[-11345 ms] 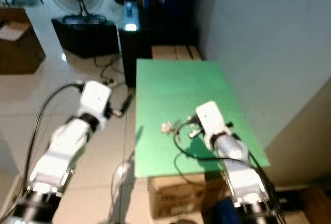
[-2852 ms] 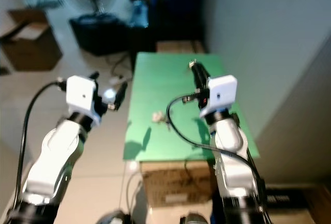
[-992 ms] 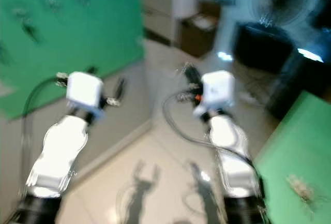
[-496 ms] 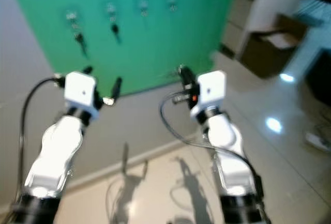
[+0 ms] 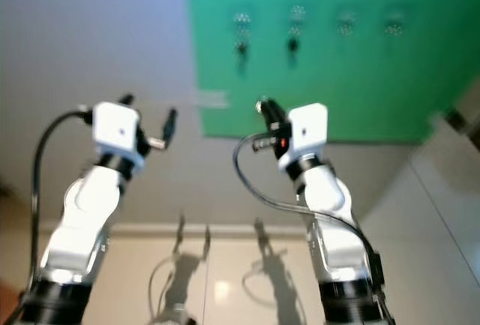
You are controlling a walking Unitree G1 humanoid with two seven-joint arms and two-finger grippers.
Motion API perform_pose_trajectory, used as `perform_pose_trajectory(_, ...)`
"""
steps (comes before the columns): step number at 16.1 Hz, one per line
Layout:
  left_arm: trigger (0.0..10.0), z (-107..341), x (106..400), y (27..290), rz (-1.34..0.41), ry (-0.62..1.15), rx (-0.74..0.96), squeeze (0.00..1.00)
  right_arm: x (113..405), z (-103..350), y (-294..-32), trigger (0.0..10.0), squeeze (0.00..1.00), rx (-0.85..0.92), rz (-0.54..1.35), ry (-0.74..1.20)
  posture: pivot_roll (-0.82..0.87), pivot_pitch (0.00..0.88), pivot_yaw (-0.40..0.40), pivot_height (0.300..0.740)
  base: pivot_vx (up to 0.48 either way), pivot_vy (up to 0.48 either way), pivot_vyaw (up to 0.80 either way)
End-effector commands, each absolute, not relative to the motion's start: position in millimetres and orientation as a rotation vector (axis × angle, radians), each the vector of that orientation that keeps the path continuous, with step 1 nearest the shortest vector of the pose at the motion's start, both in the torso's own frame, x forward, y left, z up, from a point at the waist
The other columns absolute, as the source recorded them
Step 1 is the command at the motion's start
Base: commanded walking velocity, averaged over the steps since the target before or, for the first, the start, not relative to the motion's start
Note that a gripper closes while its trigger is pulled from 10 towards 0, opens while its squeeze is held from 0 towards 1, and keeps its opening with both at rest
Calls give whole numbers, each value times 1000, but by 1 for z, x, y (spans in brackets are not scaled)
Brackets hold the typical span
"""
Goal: Hang keys on a hook
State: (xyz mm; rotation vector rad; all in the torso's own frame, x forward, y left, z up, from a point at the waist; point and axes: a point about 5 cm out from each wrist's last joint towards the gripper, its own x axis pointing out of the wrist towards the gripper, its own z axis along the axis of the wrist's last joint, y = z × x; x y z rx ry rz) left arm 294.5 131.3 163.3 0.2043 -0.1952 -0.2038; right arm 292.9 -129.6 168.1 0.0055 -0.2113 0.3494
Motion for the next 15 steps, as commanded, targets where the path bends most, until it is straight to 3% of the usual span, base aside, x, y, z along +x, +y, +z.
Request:
perform_pose_trajectory(1,10000,165,295,134,-191,-199,216,0,294,174,-128,10000,0,19,357,-233,-64,0,-5,718,0,-446,800)
perform_pose_trajectory(12,10000,162,296,133,-188,-187,233,0,298,179,-131,10000,0,17,334,-257,-68,0,-5,718,0,-442,800)
perform_pose_trajectory(15,10000,159,297,134,-178,-159,196,0,298,179,-132,10000,0,14,327,-257,-70,0,-9,718,0,0,800)
